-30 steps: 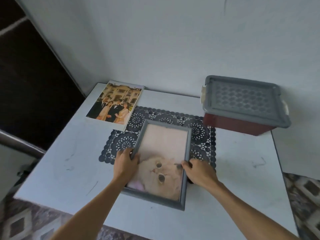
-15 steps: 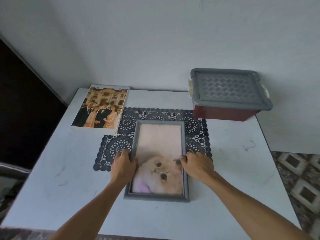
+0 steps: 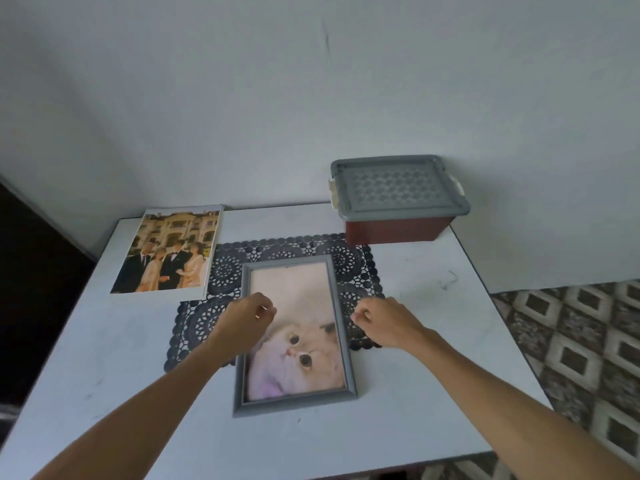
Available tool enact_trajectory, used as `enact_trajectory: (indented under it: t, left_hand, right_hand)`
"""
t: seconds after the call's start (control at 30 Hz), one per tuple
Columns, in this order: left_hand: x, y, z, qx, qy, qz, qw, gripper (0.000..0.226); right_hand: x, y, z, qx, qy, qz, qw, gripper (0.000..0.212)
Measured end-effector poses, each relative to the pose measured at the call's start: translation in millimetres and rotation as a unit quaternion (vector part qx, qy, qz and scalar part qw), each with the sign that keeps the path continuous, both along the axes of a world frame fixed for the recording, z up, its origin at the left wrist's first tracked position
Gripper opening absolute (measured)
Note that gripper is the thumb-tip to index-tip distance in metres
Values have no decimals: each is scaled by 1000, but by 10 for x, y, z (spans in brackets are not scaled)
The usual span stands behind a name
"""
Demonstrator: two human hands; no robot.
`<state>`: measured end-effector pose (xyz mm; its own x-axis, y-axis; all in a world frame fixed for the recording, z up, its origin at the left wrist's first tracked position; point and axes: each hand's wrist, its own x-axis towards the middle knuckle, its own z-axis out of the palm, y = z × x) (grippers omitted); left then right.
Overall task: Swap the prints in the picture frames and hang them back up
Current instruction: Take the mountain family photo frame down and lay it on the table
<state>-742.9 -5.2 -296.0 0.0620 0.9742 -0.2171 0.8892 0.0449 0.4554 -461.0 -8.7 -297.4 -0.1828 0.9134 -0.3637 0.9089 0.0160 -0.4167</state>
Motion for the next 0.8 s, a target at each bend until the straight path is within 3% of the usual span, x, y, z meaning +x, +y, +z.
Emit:
enact_trajectory:
  t: [0.23, 0.47, 0.8]
  left_hand:
    - [705, 85, 360, 64, -6, -176, 982, 19]
    - [1542, 222, 789, 64, 3, -322, 944, 22]
    - [3167, 321, 1454, 120, -17, -421, 899, 23]
  right_hand:
    - [405, -298, 448, 41, 50, -65, 996, 26]
    - [1061, -610, 888, 61, 43, -128, 989, 32]
    - [2504, -913, 1531, 131, 34, -177, 975, 25]
